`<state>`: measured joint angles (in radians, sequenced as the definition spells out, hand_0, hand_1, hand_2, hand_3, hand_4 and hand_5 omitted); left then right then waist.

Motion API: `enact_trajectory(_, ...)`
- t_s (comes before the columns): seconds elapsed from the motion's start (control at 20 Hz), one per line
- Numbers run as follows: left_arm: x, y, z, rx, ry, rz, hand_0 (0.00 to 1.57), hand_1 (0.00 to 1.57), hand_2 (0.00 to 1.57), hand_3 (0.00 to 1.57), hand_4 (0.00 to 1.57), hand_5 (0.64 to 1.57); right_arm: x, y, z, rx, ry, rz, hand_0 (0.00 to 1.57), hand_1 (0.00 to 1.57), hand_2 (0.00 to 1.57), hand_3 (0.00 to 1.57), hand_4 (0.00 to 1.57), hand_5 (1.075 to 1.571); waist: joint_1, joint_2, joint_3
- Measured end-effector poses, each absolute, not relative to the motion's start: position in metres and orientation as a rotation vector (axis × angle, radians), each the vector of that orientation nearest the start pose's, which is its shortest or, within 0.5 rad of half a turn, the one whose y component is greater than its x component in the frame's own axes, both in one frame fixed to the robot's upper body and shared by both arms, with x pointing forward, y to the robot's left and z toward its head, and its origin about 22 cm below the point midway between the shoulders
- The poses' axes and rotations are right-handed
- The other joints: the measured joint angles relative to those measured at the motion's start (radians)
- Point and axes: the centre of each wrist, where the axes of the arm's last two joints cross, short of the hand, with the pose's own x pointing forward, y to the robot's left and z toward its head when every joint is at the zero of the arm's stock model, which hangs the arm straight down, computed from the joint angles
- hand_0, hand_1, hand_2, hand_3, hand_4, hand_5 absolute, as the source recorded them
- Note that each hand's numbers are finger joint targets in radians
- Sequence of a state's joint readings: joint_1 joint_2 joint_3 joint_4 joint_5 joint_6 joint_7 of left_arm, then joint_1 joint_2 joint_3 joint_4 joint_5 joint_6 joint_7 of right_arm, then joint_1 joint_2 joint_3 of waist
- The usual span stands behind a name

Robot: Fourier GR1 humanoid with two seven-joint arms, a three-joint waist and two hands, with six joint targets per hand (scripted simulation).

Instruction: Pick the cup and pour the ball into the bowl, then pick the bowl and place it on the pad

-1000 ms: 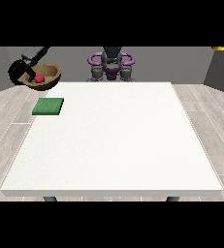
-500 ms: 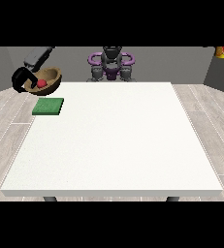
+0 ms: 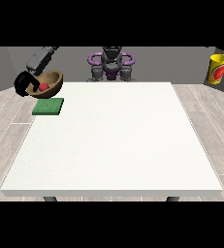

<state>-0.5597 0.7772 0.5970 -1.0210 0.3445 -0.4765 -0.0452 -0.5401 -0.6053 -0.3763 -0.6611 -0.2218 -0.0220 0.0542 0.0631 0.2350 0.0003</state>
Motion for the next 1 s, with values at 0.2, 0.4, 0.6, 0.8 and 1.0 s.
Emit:
enact_trajectory(0.2,0.304,0.5,0.213,0.202,-1.937,-0.026,0.0,0.0,0.0,0.0,1.2,1.561,0.327,-0.473,0.061,-0.497,-1.263,-0.36,1.57,1.57,1.57,0.98,0.0,1.554,0.003,-0.004,0.0004)
enact_trajectory(0.4,0.299,0.51,0.212,0.212,-1.942,-0.019,0.0,0.0,0.0,0.0,1.19,1.562,0.327,-0.476,0.067,-0.543,-1.28,-0.392,1.49,1.49,1.4,0.8,0.0,1.544,-0.004,0.005,-0.0001)
enact_trajectory(0.6,0.291,0.523,0.217,0.231,-1.945,-0.015,0.0,0.0,0.0,0.0,1.19,1.565,0.334,-0.466,0.063,-0.535,-1.297,-0.431,1.46,1.46,1.4,0.76,0.0,1.532,-0.001,0.011,-0.0003)
enact_trajectory(0.8,0.289,0.526,0.22,0.236,-1.985,-0.021,0.0,0.0,0.0,0.0,1.19,1.564,0.343,-0.458,0.065,-0.503,-1.351,-0.475,1.38,1.38,1.34,0.72,0.0,1.536,0.011,0.051,0.0001)
enact_trajectory(1.0,0.289,0.526,0.219,0.241,-1.999,-0.023,0.0,0.0,0.0,0.0,1.19,1.568,0.345,-0.461,0.069,-0.552,-1.375,-0.458,0.64,0.64,0.69,1.01,0.0,1.469,0.016,0.069,-0.0001)
